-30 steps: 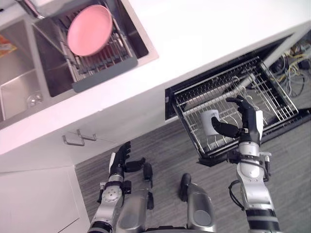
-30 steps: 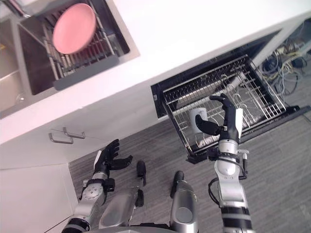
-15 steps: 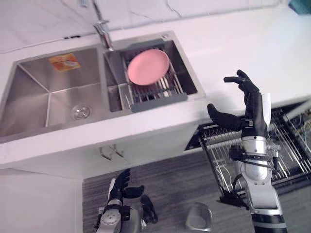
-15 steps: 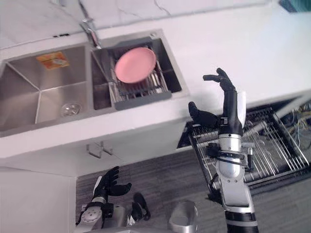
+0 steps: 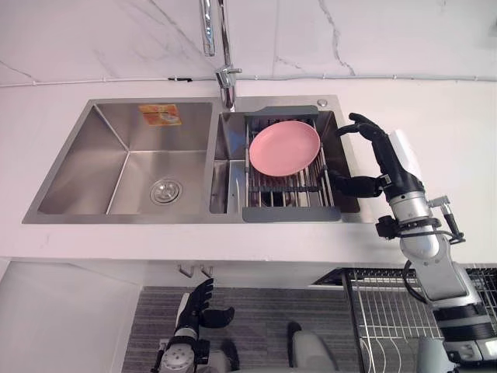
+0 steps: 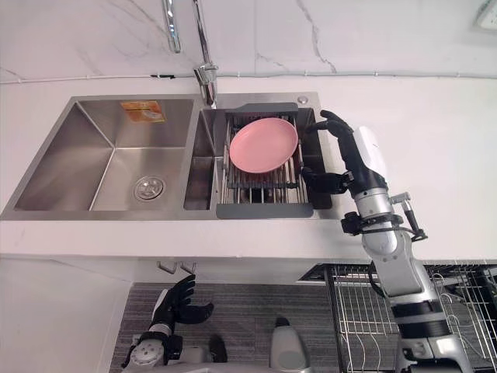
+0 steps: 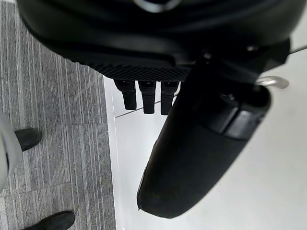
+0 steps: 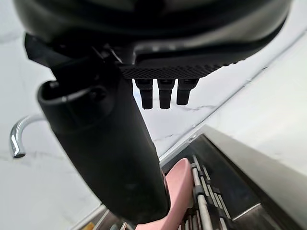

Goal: Walk over to the sink, pick up the cup, carry it to the dishwasher, place the cup inside the dishwasher, then close the dishwasher door

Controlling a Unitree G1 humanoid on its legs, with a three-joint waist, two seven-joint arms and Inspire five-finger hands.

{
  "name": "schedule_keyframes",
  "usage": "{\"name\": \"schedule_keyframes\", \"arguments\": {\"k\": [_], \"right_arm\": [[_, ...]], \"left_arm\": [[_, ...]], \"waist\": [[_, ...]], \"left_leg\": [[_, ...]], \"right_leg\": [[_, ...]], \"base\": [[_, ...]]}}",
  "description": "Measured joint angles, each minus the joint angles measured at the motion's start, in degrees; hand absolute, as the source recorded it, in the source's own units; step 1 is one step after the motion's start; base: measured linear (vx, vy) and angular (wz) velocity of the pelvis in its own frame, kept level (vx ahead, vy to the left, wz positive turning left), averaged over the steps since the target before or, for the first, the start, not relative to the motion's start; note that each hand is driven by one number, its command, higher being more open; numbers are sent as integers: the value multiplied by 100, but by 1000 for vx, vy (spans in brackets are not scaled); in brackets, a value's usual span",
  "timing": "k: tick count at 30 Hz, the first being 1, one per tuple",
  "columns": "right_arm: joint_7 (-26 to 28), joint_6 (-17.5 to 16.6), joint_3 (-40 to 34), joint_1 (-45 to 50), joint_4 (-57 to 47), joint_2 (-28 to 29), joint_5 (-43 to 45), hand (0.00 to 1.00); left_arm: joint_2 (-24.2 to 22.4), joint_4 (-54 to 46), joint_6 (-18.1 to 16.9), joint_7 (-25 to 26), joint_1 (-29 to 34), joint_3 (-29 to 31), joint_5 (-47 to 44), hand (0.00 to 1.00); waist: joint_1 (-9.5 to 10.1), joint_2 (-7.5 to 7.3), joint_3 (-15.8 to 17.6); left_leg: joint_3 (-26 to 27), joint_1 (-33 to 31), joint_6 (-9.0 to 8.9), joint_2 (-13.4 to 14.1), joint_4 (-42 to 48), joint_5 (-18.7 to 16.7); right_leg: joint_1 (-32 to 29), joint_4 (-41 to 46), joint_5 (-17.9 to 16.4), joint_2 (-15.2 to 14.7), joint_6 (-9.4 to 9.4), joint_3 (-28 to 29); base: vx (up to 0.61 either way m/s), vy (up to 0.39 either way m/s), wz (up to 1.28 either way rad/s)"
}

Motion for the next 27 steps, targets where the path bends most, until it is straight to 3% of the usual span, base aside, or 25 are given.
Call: {"name": "schedule_keyframes", "arguments": {"k": [8, 20, 27], "right_arm": [[151, -53, 497, -437, 463, -104, -3, 90], [172, 50, 1003, -920, 1855, -422, -327, 90], [33, 192, 1011, -1076, 2182, -436, -860, 90]], "left_arm": [[72, 59, 0, 6, 26, -24, 107, 90], [113, 236, -1, 8, 63, -82, 165, 90], [93, 222, -2, 12, 54, -76, 168, 90]], "waist": [[156, -31, -24], [164, -35, -25], [155, -33, -25]], "left_leg": [[-282, -12, -6, -111, -221, 251], [-617, -91, -48, -146, -957, 923], [-669, -194, -80, -166, -1088, 1083]], "right_leg": [[383, -704, 329, -111, 0, -289], [173, -790, 522, -105, -40, -589], [23, -771, 562, -97, -63, -615]], "base": [[0, 28, 21], [-91, -26, 14], [-84, -11, 4]]}}
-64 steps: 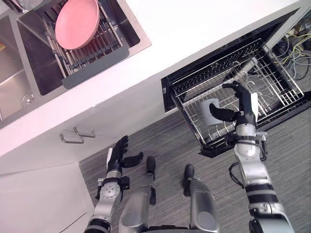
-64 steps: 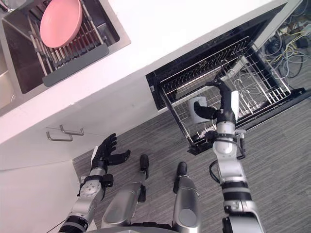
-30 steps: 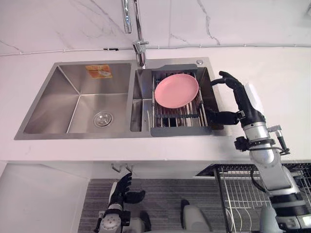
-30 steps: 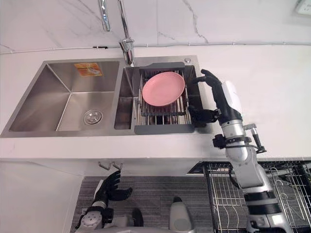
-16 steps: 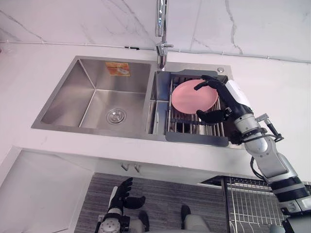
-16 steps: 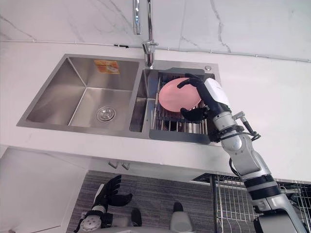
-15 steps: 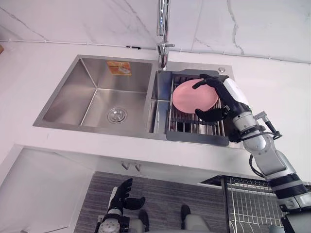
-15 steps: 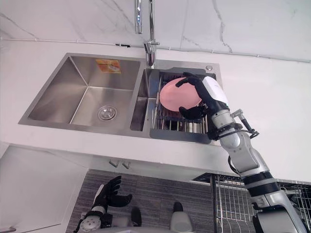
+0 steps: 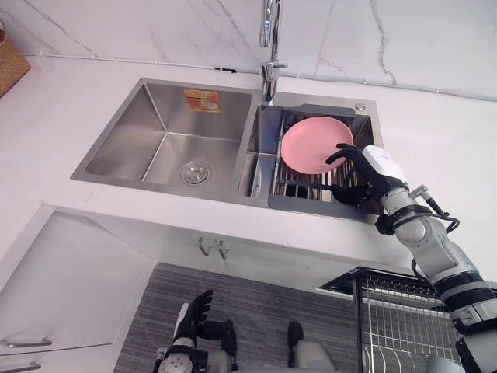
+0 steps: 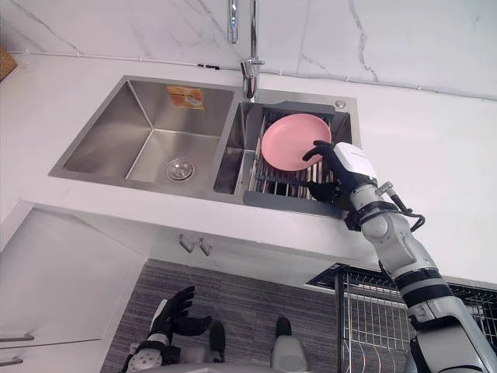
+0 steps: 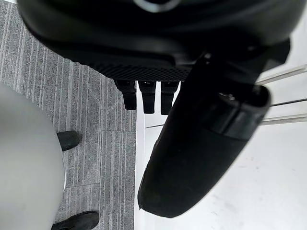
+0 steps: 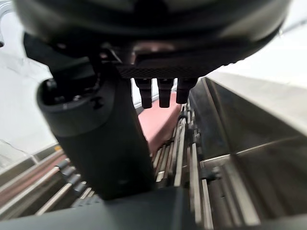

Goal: Walk over to the sink, pick up the cup, carry it to the dishwasher, place the cup inside the dishwasher, then close the dishwasher door

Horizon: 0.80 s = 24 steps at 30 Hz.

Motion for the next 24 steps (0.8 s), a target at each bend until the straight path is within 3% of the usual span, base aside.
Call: {"name": "schedule_keyframes", "arguments": {"k": [9, 17, 18, 24], "right_arm": [[-253, 143, -21, -377, 310, 87, -575, 90], [-398, 409, -10, -1435, 1124, 121, -608, 90], [-399, 420, -9, -1515, 1169, 121, -608, 30], [-413, 451, 247, -2131, 1659, 85, -608, 30]], "left_arm": [[-38, -19, 0, 10, -56, 20, -5, 90], [-50, -92, -21, 108, -289, 60, -20, 90], [-50, -93, -22, 122, -293, 67, -20, 90], [-44, -105, -33, 136, -387, 117, -92, 90]], "waist": [[21, 25, 19], [158, 209, 224], [164, 216, 238], [149, 219, 490]], "left_leg": [[-12, -106, 90, -47, -74, 107], [-66, -171, 112, -41, -80, 122], [-70, -185, 112, -39, -79, 123], [-134, -250, 113, -33, -54, 123]], "right_leg": [[-144, 20, 21, -33, 8, 15], [-180, 38, 23, -29, 11, -26], [-195, 43, 23, -28, 11, -27], [-255, 114, 22, -22, 10, -59]], "base": [[-5, 0, 1], [7, -9, 3], [23, -19, 3], [16, -14, 4]]}}
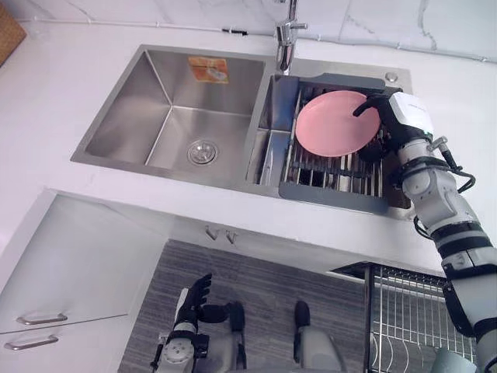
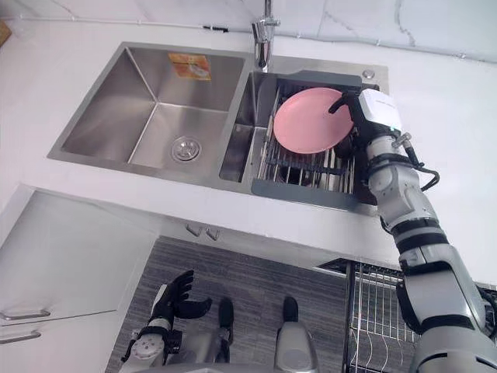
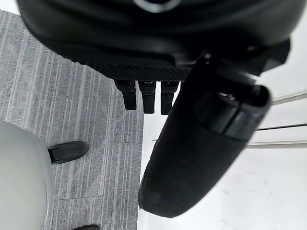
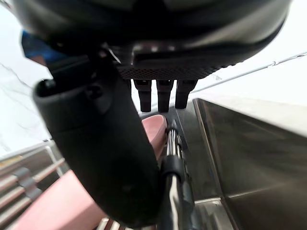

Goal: Walk over to the sink, pick up the cup, carry it to the dishwasher, place the cup inside the dishwasher, then close the dishwasher door

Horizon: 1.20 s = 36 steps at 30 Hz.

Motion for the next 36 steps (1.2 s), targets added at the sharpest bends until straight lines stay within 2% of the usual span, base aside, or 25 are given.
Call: {"name": "schedule_keyframes", "arguments": {"k": [3, 7, 13, 15, 21, 24, 26, 29, 32, 36], "right_arm": [[14, -74, 239, -237, 171, -142, 7, 30], [19, -76, 240, -381, 194, -169, 19, 30], [20, -77, 219, -333, 64, -210, 117, 30], [17, -47, -10, -59, -288, -225, 118, 30], [-8, -69, -1125, 1333, -2205, -174, 120, 30], [-121, -219, -1732, 1969, -3052, 135, 127, 30], [-183, -288, -2055, 2293, -3481, 326, 128, 30], [-292, -404, -2475, 2781, -3991, 774, 274, 30], [-328, -421, -2747, 3234, -4258, 1018, 352, 30], [-365, -461, -3068, 3695, -4692, 1284, 358, 30]], "left_arm": [[12, -29, -22, 2, -108, 1, -56, 90], [10, -116, -66, 3, -218, -1, -93, 90], [11, -106, -65, 2, -234, 1, -93, 90], [9, -110, -64, 0, -252, 0, -92, 90], [-25, -163, -41, -7, -260, 185, -85, 90], [-72, -177, -1, -22, -253, 336, -77, 90], [-74, -178, 12, -23, -239, 367, -76, 90], [-50, -129, 77, -31, -157, 483, -5, 90], [-48, -90, 133, -37, -37, 486, 51, 90], [-46, 72, 182, -38, 24, 500, 141, 90]], "waist": [[-3, 7, 43], [5, 14, 181], [8, 13, 183], [10, 12, 183], [-6, 9, 184], [-32, -7, 185], [-53, -44, 176], [-181, -270, 135], [-253, -426, 43], [-343, -531, -30]], "left_leg": [[-25, -44, -1, 2, 55, -2], [-56, -118, -35, 21, 106, 3], [-50, -155, -50, 53, 80, 48], [-40, -152, -50, 60, 77, 48], [65, -35, -67, 113, -24, 18], [172, 133, -84, 150, -23, -67], [255, 226, -85, 163, -23, -110], [514, 375, -96, 183, -20, -188], [719, 540, -96, 197, -13, -272], [1080, 736, -95, 212, 41, -425]], "right_leg": [[-5, 10, -15, 3, -17, 0], [-67, 64, -50, 21, -58, 4], [-134, 96, -48, 52, -64, 16], [-136, 96, -47, 59, -63, 26], [-129, 108, -46, 127, -64, 138], [-14, 104, -46, 179, -64, 241], [47, 90, -48, 204, -64, 327], [95, 35, -49, 254, -62, 575], [180, -25, -46, 296, -58, 790], [213, -33, 0, 342, -19, 1153]], "base": [[-9, -4, 2], [-56, -20, 4], [-14, -8, 1], [36, -15, 0], [72, -26, -8], [45, -21, -18], [21, -18, -26], [-3, -10, -37], [14, 0, -41], [23, 25, -54]]}}
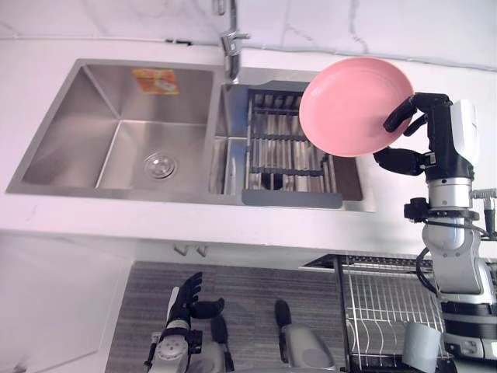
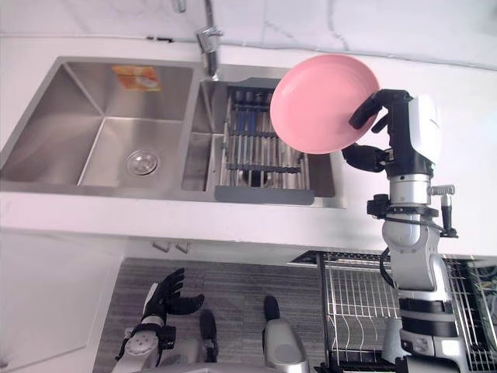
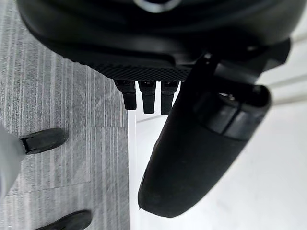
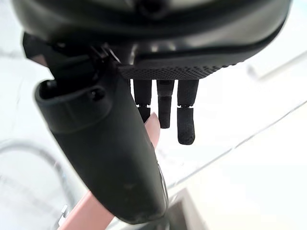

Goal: Walk over to the sink, pick up the cup, carry it to the dishwasher, place the cup inside the dishwasher, then close the dishwasher door

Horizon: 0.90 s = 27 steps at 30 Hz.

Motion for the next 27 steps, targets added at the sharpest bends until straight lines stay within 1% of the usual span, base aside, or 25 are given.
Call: {"name": "schedule_keyframes", "arguments": {"k": [2, 5, 8, 10, 11, 12, 13, 14, 15, 16, 17, 18, 19, 20, 21, 22, 24, 25, 27], "right_arm": [[-30, -19, -211, 237, -235, 207, 14, 30], [-46, -21, -348, 481, -435, 451, 111, 30], [-104, -21, -423, 808, -581, 769, 112, 30], [-120, -19, -512, 1056, -591, 931, 103, 30], [-123, -10, -565, 1169, -591, 1030, 100, 30], [-129, -7, -635, 1293, -594, 1139, 100, 30], [-147, 4, -760, 1463, -594, 1284, 101, 30], [-174, 11, -812, 1548, -595, 1345, 102, 30], [-210, 15, -903, 1695, -595, 1409, 101, 30], [-233, 36, -1008, 1850, -600, 1433, 103, 30], [-244, 39, -1102, 1931, -610, 1428, 101, 30], [-257, 61, -1134, 1969, -604, 1446, 103, 30], [-300, 86, -1187, 2045, -603, 1475, 104, 30], [-370, 171, -1307, 2217, -584, 1614, 103, 30], [-390, 205, -1345, 2272, -571, 1684, 103, 30], [-420, 271, -1383, 2343, -498, 1800, 107, 30], [-467, 344, -1397, 2452, -379, 1969, 111, 30], [-473, 362, -1398, 2514, -284, 2075, 111, 30], [-478, 387, -1397, 2649, -182, 2217, 156, 30]], "left_arm": [[-2, 50, 8, 0, 11, 40, 5, 90], [1, 77, 8, 5, 12, 116, 6, 90], [14, 96, 7, 13, 8, 191, 6, 90], [17, 129, 7, 14, 8, 192, 5, 90], [17, 158, 7, 15, 8, 205, 5, 90], [27, 209, 7, 15, -1, 221, 3, 90], [59, 247, 12, 18, -26, 226, 2, 90], [69, 251, 14, 18, -33, 225, 0, 90], [87, 268, 17, 18, -35, 227, 0, 90], [103, 267, 20, 22, -31, 226, -11, 90], [99, 289, 38, 37, 48, 264, -14, 90], [50, 294, 69, 40, 82, 297, -15, 90], [3, 293, 70, 35, 110, 294, -14, 90], [-99, 284, 64, 28, 157, 289, -12, 90], [-123, 285, 65, 27, 180, 285, -12, 90], [-154, 286, 60, 28, 183, 279, -13, 90], [-169, 288, 59, 26, 175, 234, -12, 90], [-173, 309, 54, 25, 162, 196, -11, 90], [-202, 387, 54, 16, 117, 123, -8, 90]], "waist": [[-114, -23, -14], [-161, -28, -17], [-275, -40, -24], [-314, -42, -23], [-311, -44, -22], [-316, -45, -23], [-360, -36, -25], [-367, -40, -27], [-395, -58, -38], [-427, -66, -48], [-420, -39, -106], [-455, 45, -149], [-471, 94, -181], [-469, 269, -281], [-478, 289, -293], [-496, 299, -299], [-562, 315, -301], [-633, 338, -284], [-690, 413, -241]], "left_leg": [[245, 52, 12, 6, 124, -127], [570, 149, 31, 6, 205, -240], [1024, 178, 68, -32, 366, -400], [1302, 167, 93, -46, 554, -536], [1447, 161, 129, -3, 682, -606], [1579, 146, 158, 40, 815, -676], [1666, 97, 191, 110, 936, -722], [1703, 76, 194, 147, 973, -744], [1726, 77, 176, 179, 1034, -773], [1766, 104, 91, 222, 1161, -853], [1916, 94, -73, 299, 1420, -1062], [1936, 44, -120, 364, 1490, -1116], [1961, 7, -139, 437, 1516, -1137], [2014, -2, -161, 541, 1525, -1148], [2038, 2, -165, 568, 1524, -1144], [2146, 27, -214, 602, 1509, -1116], [2307, 39, -228, 633, 1455, -1099], [2318, 42, -217, 627, 1419, -1069], [2308, 85, -207, 613, 1363, -1063]], "right_leg": [[-6, -11, 69, 46, 37, 250], [-19, -46, 156, 98, 86, 572], [-112, -121, 292, 161, 182, 1027], [-190, -122, 365, 171, 226, 1174], [-226, -148, 401, 152, 190, 1050], [-235, -186, 311, 82, 13, 777], [-335, 5, 186, -22, -171, 318], [-460, 277, 114, -98, -280, 94], [-589, 794, -30, -197, -405, -191], [-644, 1281, -297, -280, -373, -542], [-616, 1190, -489, -284, -164, -695], [-605, 1077, -461, -191, -202, -679], [-589, 945, -420, -110, -191, -674], [-571, 730, -289, 31, -241, -553], [-582, 705, -246, 88, -269, -501], [-629, 681, -153, 206, -241, -404], [-690, 580, -50, 291, -251, -251], [-718, 547, -3, 323, -236, -175], [-718, 504, 45, 359, -213, -54]], "base": [[15, 45, -55], [-3, 42, -66], [-46, 57, -73], [-52, 53, -76], [-47, 40, -73], [-49, 17, -59], [-29, 0, -41], [-36, -27, -26], [6, -65, -19], [25, -127, -48], [44, -119, -51], [32, -90, -51], [56, -51, -43], [92, -41, -45], [105, -60, -65], [79, -43, -50], [82, -13, -56], [91, 11, -44], [83, 14, -35]]}}
